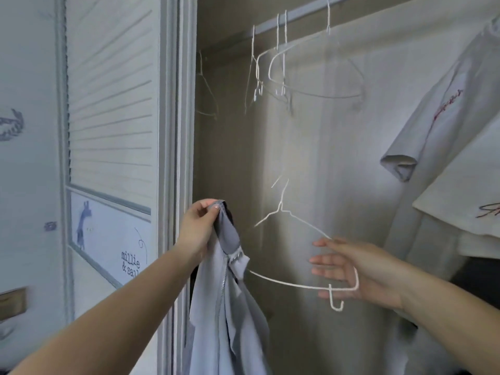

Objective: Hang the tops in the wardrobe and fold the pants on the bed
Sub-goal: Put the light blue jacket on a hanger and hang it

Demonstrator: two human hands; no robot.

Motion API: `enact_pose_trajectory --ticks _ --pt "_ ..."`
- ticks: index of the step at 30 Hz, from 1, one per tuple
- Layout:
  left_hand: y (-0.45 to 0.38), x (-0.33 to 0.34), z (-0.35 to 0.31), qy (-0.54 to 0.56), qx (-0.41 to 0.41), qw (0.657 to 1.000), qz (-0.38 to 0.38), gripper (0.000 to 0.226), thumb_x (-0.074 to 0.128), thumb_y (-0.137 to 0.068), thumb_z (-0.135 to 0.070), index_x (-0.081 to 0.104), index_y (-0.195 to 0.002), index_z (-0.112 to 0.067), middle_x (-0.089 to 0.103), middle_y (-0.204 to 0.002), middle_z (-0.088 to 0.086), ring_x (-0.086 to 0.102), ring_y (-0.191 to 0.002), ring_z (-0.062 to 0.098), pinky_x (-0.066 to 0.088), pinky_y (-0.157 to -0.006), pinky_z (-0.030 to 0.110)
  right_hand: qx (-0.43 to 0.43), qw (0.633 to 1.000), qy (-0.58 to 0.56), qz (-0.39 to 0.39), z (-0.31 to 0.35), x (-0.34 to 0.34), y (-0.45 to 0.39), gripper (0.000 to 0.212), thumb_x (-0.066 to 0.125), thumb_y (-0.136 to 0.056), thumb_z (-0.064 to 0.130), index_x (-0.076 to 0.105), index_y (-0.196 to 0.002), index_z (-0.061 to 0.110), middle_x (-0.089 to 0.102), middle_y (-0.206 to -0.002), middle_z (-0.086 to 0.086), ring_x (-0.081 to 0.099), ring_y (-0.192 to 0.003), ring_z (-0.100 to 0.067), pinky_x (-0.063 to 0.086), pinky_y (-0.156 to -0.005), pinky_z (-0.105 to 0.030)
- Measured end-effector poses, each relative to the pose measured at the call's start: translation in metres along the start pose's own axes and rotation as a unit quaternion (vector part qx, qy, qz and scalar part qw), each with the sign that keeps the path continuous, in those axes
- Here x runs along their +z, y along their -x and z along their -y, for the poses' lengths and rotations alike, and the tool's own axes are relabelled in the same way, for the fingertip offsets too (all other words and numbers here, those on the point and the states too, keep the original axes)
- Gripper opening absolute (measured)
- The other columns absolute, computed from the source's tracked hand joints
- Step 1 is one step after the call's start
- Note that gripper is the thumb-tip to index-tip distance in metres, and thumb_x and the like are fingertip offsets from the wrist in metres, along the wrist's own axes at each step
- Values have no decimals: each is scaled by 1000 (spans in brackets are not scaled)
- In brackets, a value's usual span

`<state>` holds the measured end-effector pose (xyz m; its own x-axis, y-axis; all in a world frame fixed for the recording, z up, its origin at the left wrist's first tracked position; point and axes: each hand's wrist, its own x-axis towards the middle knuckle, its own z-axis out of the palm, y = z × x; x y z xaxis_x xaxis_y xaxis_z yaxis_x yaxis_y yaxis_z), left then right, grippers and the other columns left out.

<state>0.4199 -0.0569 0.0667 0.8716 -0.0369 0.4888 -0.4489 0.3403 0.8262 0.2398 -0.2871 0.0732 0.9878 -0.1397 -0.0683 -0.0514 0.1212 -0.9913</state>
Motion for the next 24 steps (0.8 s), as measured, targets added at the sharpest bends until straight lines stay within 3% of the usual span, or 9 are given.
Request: enact_pose_trajectory --ticks 6,9,12,18,20,24 --pt "-2 -5 17 -83 25 996 -16 21 49 -98 -12 57 -78 -16 59 -78 1 56 -76 13 45 -73 26 -128 986 104 -28 7 -14 -3 23 52 -94 35 70 -101 22 71 -84 -4 52 -47 -10 54 -54 -31" --pt "-7 -2 19 -117 23 992 -33 16 50 -98 -20 57 -84 -19 60 -82 -3 56 -78 8 44 -68 19 -215 969 99 -65 25 -35 6 35 54 -82 45 72 -93 17 70 -78 -4 41 -38 -9 55 -52 -34" --pt "-15 0 22 -135 9 989 -57 15 49 -98 -24 57 -89 -17 59 -85 -1 55 -81 10 44 -71 24 -262 960 75 -68 40 -61 18 41 54 -75 51 75 -84 17 65 -70 -4 30 -32 -6 56 -53 -37" --pt "-32 8 27 -136 -15 986 -98 27 42 -100 -23 46 -75 -15 42 -69 1 41 -67 17 33 -59 27 -234 967 77 -64 46 -88 32 39 51 -75 47 75 -73 16 50 -52 -4 26 -29 -6 55 -51 -38" --pt "-35 13 26 -145 -23 986 -76 22 43 -101 -25 50 -85 -13 48 -75 3 46 -69 15 36 -60 27 -221 969 94 -51 45 -89 33 39 51 -76 45 75 -72 14 48 -51 -4 27 -30 -7 55 -51 -38" --pt "-33 19 23 -145 26 988 33 21 44 -101 -18 52 -82 -12 54 -80 2 50 -75 13 40 -68 24 -231 962 144 -37 49 -87 34 40 51 -76 44 74 -73 12 42 -47 -3 25 -31 -7 55 -51 -37"
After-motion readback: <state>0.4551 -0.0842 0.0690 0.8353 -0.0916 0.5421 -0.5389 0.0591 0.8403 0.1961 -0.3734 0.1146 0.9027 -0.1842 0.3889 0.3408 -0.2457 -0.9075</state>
